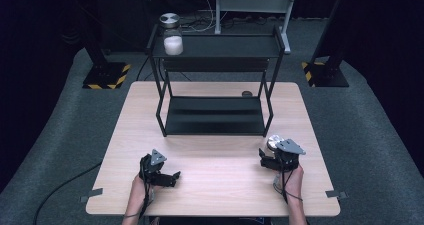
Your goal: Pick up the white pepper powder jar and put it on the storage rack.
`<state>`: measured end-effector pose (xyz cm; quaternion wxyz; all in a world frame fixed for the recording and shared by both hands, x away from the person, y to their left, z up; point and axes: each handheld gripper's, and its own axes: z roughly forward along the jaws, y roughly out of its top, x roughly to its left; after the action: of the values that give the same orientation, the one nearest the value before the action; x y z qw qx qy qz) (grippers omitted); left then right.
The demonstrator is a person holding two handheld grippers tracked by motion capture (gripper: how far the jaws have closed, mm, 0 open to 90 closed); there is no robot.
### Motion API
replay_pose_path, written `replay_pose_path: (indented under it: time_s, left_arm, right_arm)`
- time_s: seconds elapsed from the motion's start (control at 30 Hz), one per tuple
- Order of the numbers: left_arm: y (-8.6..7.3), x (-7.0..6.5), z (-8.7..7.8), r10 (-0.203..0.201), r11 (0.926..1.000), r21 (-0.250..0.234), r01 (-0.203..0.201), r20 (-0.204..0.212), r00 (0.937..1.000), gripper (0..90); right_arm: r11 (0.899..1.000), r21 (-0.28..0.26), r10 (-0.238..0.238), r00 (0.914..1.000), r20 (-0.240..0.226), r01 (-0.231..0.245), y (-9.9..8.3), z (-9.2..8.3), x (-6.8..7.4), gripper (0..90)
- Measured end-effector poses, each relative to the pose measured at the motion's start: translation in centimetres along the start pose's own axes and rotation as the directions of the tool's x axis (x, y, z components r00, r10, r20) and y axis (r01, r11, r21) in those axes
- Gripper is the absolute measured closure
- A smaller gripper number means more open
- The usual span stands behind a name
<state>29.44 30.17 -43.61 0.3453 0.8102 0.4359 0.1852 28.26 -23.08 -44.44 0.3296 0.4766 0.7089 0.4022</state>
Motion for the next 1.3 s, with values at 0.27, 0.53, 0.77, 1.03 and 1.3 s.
replay_pose_path:
  time_s: [0.27,0.53,0.77,1.03,1.3]
  left_arm:
    - [0.0,-0.1,0.0,-0.003,1.0000,-0.001,0.003,-0.003,1.0000,0.0]
    - [0.0,-0.1,0.0,-0.004,1.0000,-0.001,0.004,-0.003,1.0000,0.0]
    - [0.0,-0.1,0.0,-0.004,1.0000,0.000,0.004,-0.003,1.0000,0.1]
    - [0.0,-0.1,0.0,-0.004,1.0000,0.000,0.004,-0.003,1.0000,0.1]
    - [0.0,-0.1,0.0,-0.003,1.0000,-0.001,0.003,-0.002,1.0000,0.1]
  right_arm:
    - [0.999,-0.007,0.032,0.9995,-0.003,-0.032,-0.1,0.0,-0.2,29.8]
    - [0.998,-0.045,0.045,0.9978,-0.050,-0.047,-0.3,-0.4,-0.7,30.0]
    - [0.999,-0.048,0.004,0.9972,-0.075,-0.007,0.9,-0.3,-0.3,30.1]
    - [0.998,-0.055,-0.026,0.9935,-0.111,0.020,2.7,0.2,-0.1,30.2]
    - [0.998,-0.062,-0.042,0.9902,-0.133,0.034,3.9,0.7,-0.1,30.1]
